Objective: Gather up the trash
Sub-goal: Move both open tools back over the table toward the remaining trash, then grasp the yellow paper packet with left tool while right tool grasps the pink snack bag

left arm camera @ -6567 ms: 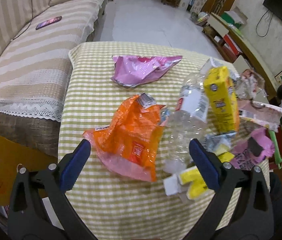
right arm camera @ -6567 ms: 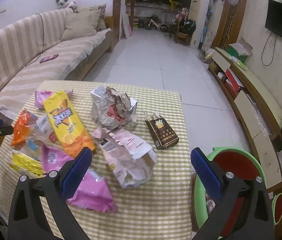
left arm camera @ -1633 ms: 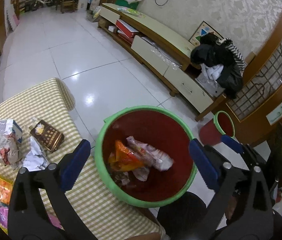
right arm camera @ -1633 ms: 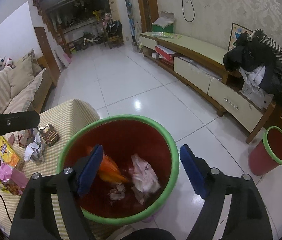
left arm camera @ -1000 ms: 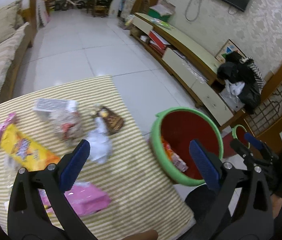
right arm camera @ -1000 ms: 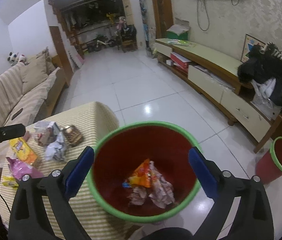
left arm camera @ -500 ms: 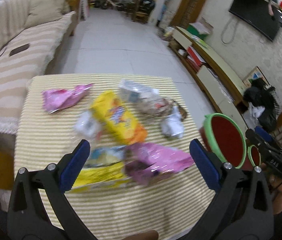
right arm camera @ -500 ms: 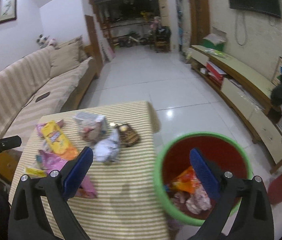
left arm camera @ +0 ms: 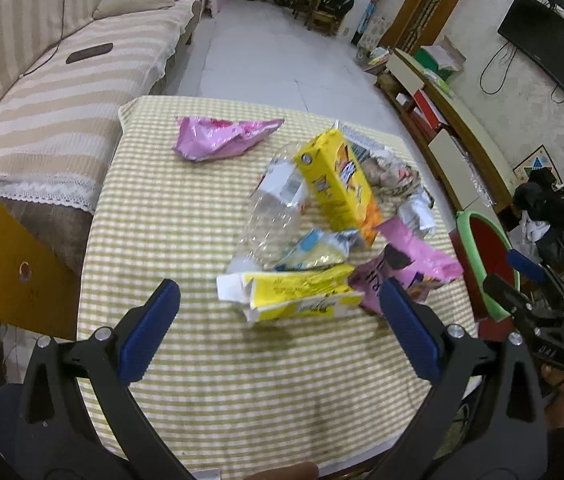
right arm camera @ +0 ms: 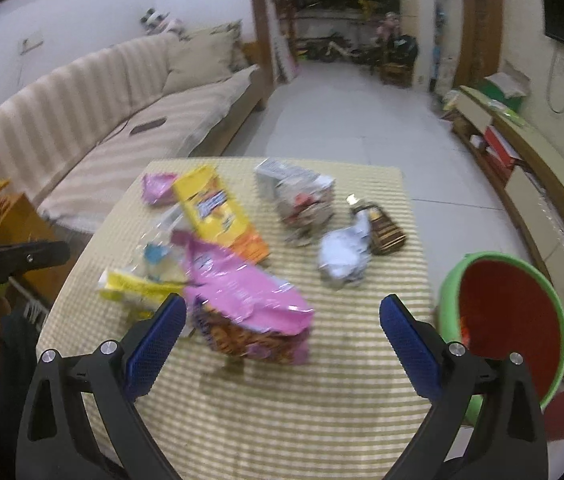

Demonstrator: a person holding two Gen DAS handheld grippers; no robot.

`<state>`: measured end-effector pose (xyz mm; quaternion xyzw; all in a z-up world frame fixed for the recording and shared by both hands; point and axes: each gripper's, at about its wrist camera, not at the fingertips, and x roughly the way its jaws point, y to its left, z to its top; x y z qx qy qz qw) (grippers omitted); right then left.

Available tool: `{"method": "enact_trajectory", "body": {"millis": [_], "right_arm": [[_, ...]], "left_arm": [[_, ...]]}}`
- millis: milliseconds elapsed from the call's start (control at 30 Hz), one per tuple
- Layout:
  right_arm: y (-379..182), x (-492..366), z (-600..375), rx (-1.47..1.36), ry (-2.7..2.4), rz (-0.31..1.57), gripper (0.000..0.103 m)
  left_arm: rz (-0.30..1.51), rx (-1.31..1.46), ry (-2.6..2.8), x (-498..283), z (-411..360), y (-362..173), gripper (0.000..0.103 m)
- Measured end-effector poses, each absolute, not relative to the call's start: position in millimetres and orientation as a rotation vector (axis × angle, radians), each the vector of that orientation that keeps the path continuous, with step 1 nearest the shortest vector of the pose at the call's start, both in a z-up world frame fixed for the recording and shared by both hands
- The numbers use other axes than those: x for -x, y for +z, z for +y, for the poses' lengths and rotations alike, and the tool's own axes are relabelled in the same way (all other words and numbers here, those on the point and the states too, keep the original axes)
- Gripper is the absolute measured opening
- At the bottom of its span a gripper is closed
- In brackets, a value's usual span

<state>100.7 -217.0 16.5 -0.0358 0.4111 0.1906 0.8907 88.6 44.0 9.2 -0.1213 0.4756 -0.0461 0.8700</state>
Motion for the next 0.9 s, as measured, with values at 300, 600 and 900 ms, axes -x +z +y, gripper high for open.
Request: {"method": "enact_trajectory", "body": {"millis": [300,600,900], "right_arm": [[1.5,-105.6,-204.6,0.094,0.412,0.897,0.094],[-15.3,-121.7,-205.4,0.094,0.418,0.944,0.094],[-34.1,-135.0,-197.1,0.111,0.465,0.988,0.094]], "left_arm": [[1.037,0.205,-0.115,-94.0,38.0,-14.8,0.097],[1.059,-0.080,-0.189,-109.5,8.1,-34.4,0.097],[1.022,-0.353,-0.262,-120.6,-24.0,-52.6,0.097]]}}
